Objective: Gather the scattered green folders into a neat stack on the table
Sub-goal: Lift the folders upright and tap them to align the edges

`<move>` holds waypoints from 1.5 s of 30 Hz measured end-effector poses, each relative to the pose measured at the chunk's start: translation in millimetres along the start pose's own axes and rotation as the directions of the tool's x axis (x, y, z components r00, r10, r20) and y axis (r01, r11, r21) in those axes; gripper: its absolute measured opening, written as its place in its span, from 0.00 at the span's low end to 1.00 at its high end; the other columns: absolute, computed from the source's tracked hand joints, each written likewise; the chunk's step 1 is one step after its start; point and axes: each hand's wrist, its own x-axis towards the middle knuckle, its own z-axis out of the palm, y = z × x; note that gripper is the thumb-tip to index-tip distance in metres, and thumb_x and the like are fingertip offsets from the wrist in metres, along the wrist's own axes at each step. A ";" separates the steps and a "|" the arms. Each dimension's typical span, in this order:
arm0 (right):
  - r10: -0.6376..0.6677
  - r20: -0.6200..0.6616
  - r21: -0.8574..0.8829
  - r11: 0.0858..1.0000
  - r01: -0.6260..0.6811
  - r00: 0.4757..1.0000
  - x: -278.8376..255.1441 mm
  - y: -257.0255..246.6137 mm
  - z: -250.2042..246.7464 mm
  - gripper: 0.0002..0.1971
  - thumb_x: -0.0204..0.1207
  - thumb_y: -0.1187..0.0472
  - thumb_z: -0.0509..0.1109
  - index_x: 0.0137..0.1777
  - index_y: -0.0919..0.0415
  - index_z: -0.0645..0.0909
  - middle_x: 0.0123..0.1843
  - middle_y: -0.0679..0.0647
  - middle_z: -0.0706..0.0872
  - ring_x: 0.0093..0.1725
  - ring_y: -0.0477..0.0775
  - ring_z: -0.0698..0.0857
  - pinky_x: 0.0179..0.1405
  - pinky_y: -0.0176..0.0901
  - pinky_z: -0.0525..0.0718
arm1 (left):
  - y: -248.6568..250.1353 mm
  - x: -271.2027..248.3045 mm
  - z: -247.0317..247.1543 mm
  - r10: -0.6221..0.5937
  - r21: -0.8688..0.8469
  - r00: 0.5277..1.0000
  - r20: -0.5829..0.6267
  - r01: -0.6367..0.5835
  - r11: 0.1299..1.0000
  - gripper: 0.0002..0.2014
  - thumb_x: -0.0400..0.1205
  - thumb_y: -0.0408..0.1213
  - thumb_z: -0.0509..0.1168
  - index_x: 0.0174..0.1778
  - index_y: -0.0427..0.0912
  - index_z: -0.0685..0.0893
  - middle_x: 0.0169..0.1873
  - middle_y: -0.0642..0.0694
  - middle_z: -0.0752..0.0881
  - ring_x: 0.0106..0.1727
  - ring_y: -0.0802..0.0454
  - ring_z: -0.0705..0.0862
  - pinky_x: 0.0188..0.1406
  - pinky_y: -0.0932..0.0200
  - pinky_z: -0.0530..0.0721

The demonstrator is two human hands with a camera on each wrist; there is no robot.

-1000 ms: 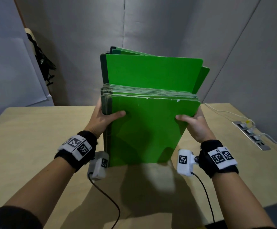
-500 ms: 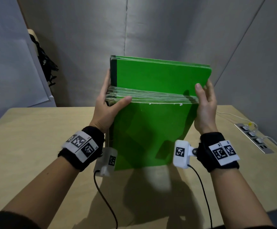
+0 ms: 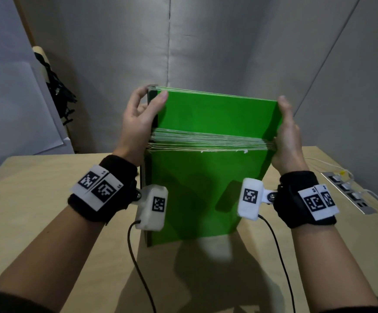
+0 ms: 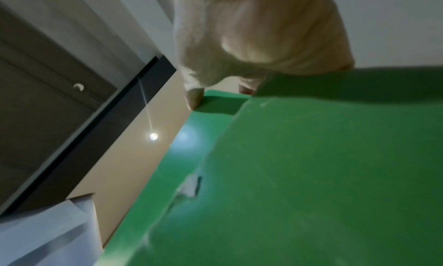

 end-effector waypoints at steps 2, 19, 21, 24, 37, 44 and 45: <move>0.002 0.024 0.001 1.000 -0.002 1.000 1.2 3.0 -3.4 0.17 0.75 0.38 0.61 0.41 0.50 0.82 0.42 0.50 0.85 0.47 0.53 0.83 0.59 0.53 0.79 | -0.4 2.0 5.3 -0.010 -0.027 0.999 -0.049 0.008 1.000 0.03 0.82 0.36 0.64 0.42 0.44 0.79 0.25 0.55 0.87 0.29 0.63 0.85 0.34 0.67 0.85; 0.110 0.327 -0.095 0.992 -0.083 0.939 -28.6 125.6 -37.4 0.38 0.41 0.50 0.88 0.55 0.57 0.82 0.43 0.44 0.93 0.44 0.41 0.91 0.41 0.31 0.87 | -68.6 -77.4 -32.8 -0.076 0.026 0.989 0.124 0.073 0.997 0.60 0.49 0.81 0.62 0.70 0.42 0.69 0.58 0.50 0.84 0.52 0.64 0.89 0.46 0.65 0.87; 0.099 0.267 -0.098 0.992 -0.075 0.959 -26.6 128.4 -36.1 0.28 0.59 0.65 0.82 0.61 0.66 0.81 0.45 0.46 0.91 0.42 0.38 0.91 0.39 0.30 0.86 | -77.4 -82.4 -40.8 -0.080 0.062 0.978 0.194 0.070 0.996 0.59 0.52 0.80 0.62 0.73 0.42 0.65 0.64 0.48 0.80 0.60 0.63 0.86 0.52 0.62 0.87; 0.085 0.230 -0.111 0.992 -0.061 0.970 -24.0 129.4 -31.0 0.23 0.68 0.75 0.74 0.64 0.67 0.78 0.48 0.48 0.88 0.39 0.35 0.90 0.37 0.27 0.86 | -84.3 -78.3 -52.4 -0.226 0.210 0.949 0.219 0.181 0.961 0.50 0.63 0.49 0.79 0.78 0.45 0.60 0.68 0.47 0.77 0.65 0.57 0.83 0.64 0.46 0.83; -0.013 0.158 -0.054 0.998 0.022 0.987 -6.0 108.6 -21.6 0.40 0.48 0.58 0.84 0.64 0.64 0.77 0.53 0.49 0.88 0.47 0.41 0.90 0.46 0.34 0.88 | -86.3 -29.3 -32.8 -0.179 0.248 0.982 0.062 0.159 0.956 0.42 0.61 0.35 0.79 0.72 0.37 0.72 0.62 0.46 0.84 0.61 0.56 0.85 0.54 0.60 0.87; -0.010 0.163 -0.066 0.998 0.021 0.987 4.3 123.2 -27.9 0.34 0.57 0.68 0.82 0.65 0.63 0.75 0.52 0.47 0.87 0.46 0.38 0.89 0.48 0.35 0.87 | -99.9 -13.9 -29.7 -0.291 0.234 0.950 0.114 0.259 0.937 0.39 0.66 0.26 0.76 0.73 0.38 0.71 0.57 0.53 0.85 0.57 0.60 0.86 0.58 0.53 0.87; 0.013 0.169 -0.063 0.998 -0.002 0.986 3.7 130.2 -28.9 0.39 0.53 0.63 0.83 0.67 0.63 0.74 0.53 0.47 0.86 0.49 0.40 0.88 0.51 0.39 0.87 | -104.9 -14.7 -30.8 -0.317 0.241 0.941 0.117 0.283 0.928 0.38 0.67 0.25 0.75 0.74 0.39 0.70 0.58 0.52 0.85 0.60 0.56 0.85 0.61 0.49 0.85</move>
